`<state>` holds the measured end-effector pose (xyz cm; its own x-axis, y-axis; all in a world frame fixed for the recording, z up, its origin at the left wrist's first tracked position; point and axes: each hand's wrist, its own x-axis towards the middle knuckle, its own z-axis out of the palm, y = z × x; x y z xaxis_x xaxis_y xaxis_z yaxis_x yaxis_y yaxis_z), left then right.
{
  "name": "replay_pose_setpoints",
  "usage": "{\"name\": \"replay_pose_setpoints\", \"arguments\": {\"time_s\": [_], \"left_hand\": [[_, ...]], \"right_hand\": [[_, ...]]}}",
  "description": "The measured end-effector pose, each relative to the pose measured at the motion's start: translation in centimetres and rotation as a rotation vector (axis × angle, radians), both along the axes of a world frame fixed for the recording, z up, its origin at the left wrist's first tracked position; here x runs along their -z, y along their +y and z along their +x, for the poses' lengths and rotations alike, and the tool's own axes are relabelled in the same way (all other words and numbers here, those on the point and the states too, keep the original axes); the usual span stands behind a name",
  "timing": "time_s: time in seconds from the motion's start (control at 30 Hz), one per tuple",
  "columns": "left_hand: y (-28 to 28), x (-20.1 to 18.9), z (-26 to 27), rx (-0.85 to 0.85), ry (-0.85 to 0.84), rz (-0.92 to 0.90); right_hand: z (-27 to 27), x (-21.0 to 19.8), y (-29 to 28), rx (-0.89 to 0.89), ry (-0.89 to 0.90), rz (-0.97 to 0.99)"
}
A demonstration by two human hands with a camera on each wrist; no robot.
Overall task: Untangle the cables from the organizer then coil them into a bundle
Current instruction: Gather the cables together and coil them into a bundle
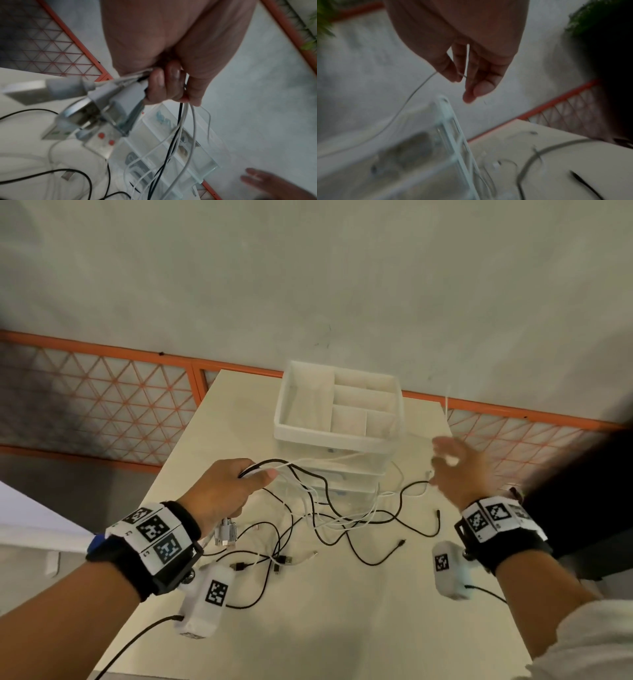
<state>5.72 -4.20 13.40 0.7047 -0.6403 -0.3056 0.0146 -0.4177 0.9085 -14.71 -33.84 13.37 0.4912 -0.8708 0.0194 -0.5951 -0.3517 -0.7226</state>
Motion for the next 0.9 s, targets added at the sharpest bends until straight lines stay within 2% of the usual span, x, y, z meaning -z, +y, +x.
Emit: {"name": "replay_pose_setpoints", "arguments": {"time_s": [0.07, 0.13, 0.2, 0.3, 0.4, 0.5, 0.6, 0.67, 0.73, 0.8, 0.9], "left_hand": [[0.2, 0.3, -0.1, 0.024, 0.000, 0.015], [0.2, 0.4, -0.2, 0.050, 0.003, 0.023], [0.0, 0.5, -0.4, 0.082, -0.008, 0.031], [-1.0, -0.2, -1.4, 0.221, -0.074, 0.032], [-1.9, -1.2, -2.9, 0.434, -0.210, 0.030], [-1.5, -1.6, -3.2, 0.525, -0.245, 0.058], [-0.2, 0.2, -2.3, 0.456, -0.307, 0.104], [0.5, 1.5, -2.4, 0.419, -0.332, 0.157], [0.6, 2.6, -2.9, 0.419, -0.321, 0.184], [0.3, 2.9, -3.1, 0.440, -0.412, 0.230], [-0.2, 2.2, -3.1, 0.462, -0.501, 0.205]], "right_hand": [[-0.7, 2.4, 0.8, -0.065, 0.248, 0.094], [-0.7, 3.3, 2.8, -0.089, 0.320, 0.035], [0.0, 3.0, 5.5, -0.199, 0.211, 0.008], [1.9, 1.6, 10.3, -0.531, 0.038, -0.019], [4.5, 1.3, 13.5, -0.736, 0.036, -0.138], [5.4, 1.2, 13.5, -0.696, -0.109, -0.087], [5.0, 0.7, 11.9, -0.464, -0.221, 0.049], [4.5, 0.8, 11.1, -0.414, -0.194, 0.101], [4.2, 1.0, 11.2, -0.504, -0.022, 0.041], [4.1, 1.3, 12.1, -0.636, 0.121, 0.023], [4.5, 1.0, 13.6, -0.756, 0.106, 0.001]]}}
